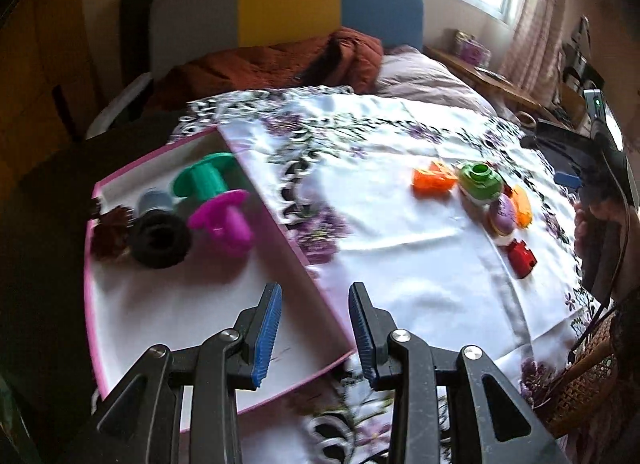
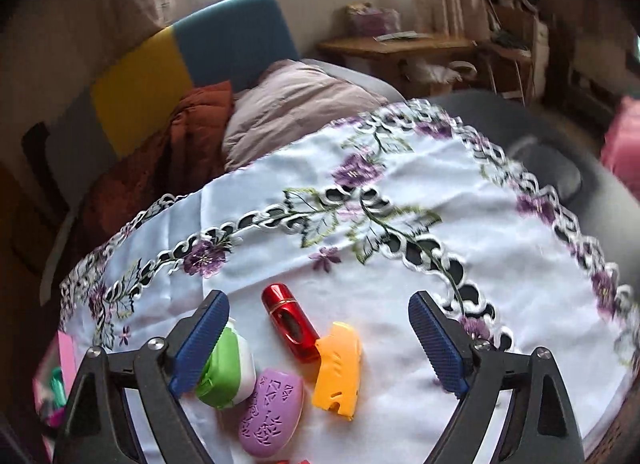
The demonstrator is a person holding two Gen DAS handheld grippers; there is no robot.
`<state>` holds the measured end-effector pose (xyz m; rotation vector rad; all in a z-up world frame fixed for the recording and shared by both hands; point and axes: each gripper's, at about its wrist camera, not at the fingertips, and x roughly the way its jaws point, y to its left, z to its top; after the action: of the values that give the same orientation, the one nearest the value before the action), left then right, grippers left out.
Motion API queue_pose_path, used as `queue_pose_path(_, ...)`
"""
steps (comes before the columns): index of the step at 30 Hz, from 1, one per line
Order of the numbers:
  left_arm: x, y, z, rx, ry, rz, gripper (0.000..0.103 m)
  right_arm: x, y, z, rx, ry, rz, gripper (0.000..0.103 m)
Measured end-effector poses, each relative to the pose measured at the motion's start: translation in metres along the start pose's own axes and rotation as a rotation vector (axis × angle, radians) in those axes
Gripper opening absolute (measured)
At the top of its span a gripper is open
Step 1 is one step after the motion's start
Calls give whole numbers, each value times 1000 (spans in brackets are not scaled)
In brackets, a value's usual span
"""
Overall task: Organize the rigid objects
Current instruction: 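Move both grippers back over the remaining objects on the cloth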
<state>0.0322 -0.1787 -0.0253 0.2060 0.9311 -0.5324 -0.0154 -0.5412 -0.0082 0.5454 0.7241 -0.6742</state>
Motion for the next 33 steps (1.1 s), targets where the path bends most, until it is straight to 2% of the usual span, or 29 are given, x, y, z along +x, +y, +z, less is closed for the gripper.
queue_pose_path(4,13,-18,7,22,26,-34,35,3,-7,0,45,20,6,92)
queue_pose_path(14,49,-56,39,119,53,-61,35,4,-5,1,44,25,32,92)
queue_pose_path(16,56,-63,45,138,62,-74,39,3,-7,2,54,25,39,93)
queue_pose_path(23,86,-84,68,196,104,-136,40,5,-8,3,70,38,60,93)
queue_pose_path(33,115,-114,101,319,106,-189,41,6,-8,2,86,51,90,94)
